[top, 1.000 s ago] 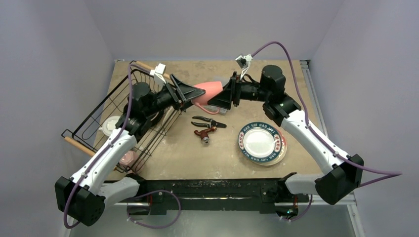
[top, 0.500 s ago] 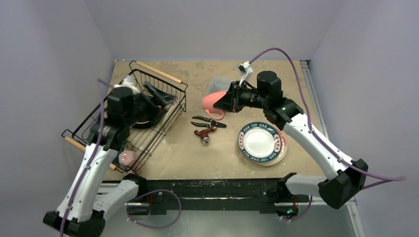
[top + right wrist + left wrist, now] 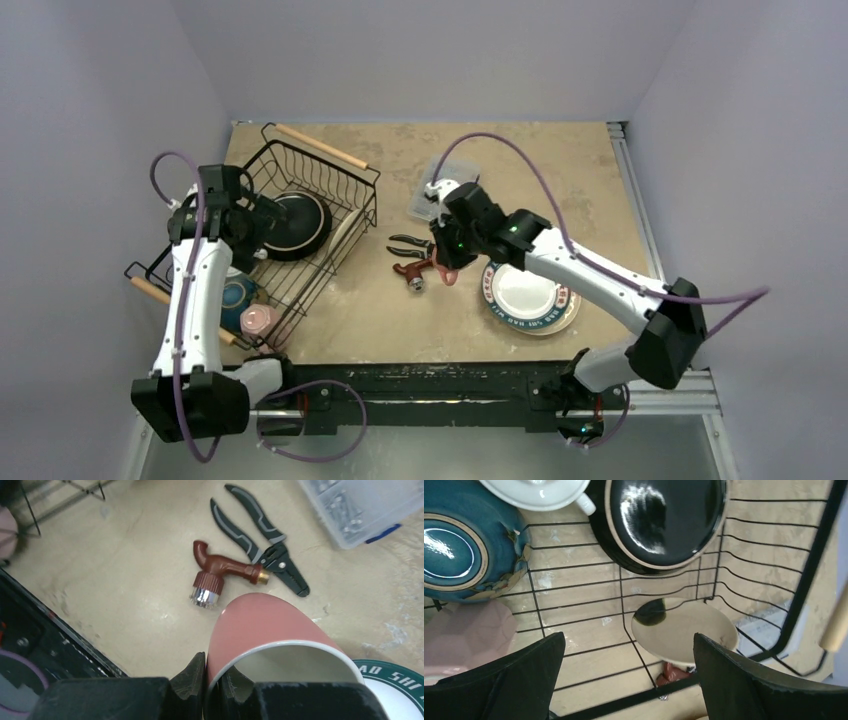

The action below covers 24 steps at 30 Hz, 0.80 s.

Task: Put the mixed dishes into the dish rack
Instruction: Pick up the plate from the dish rack.

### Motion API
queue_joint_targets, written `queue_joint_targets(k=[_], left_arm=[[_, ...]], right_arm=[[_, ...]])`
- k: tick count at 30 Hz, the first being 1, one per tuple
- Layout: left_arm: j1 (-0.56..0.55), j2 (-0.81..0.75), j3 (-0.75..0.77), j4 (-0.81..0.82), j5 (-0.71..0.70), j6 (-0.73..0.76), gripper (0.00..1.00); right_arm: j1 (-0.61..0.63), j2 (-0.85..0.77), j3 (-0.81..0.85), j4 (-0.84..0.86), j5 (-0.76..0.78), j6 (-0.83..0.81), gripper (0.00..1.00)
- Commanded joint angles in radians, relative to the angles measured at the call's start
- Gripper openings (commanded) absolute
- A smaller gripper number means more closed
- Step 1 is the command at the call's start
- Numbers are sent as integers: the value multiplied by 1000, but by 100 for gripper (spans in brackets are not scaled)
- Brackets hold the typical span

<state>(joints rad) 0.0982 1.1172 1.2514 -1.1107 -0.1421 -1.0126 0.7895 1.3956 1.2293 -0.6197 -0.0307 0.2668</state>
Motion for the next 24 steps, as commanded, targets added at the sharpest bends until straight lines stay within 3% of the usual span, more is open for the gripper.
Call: queue_joint_targets(k=[1, 7, 10, 12, 17, 19, 22, 24], left_arm=[[94, 27, -122, 208, 122, -128, 97], [113, 100, -248, 384, 53, -219, 95], [113, 63, -430, 659, 57, -251, 94], [113, 64, -496, 743, 49, -269, 93], [112, 113, -512, 789, -11, -190, 96], [112, 126, -546, 882, -17, -162, 97], [112, 144, -595, 990, -15, -167, 97], [112, 166, -592, 976, -9, -191, 97]], right_arm=[[126, 82, 99, -41, 156, -108, 0], [175, 147, 58, -52, 232, -131, 0], [179, 166, 25, -34, 259, -127, 0], [180, 188, 19, -35, 284, -116, 0], [182, 223, 13, -31, 307, -107, 0], [182, 225, 7, -20, 301, -106, 0], [182, 237, 16, -18, 292, -107, 0], [182, 242, 21, -19, 291, -106, 0]])
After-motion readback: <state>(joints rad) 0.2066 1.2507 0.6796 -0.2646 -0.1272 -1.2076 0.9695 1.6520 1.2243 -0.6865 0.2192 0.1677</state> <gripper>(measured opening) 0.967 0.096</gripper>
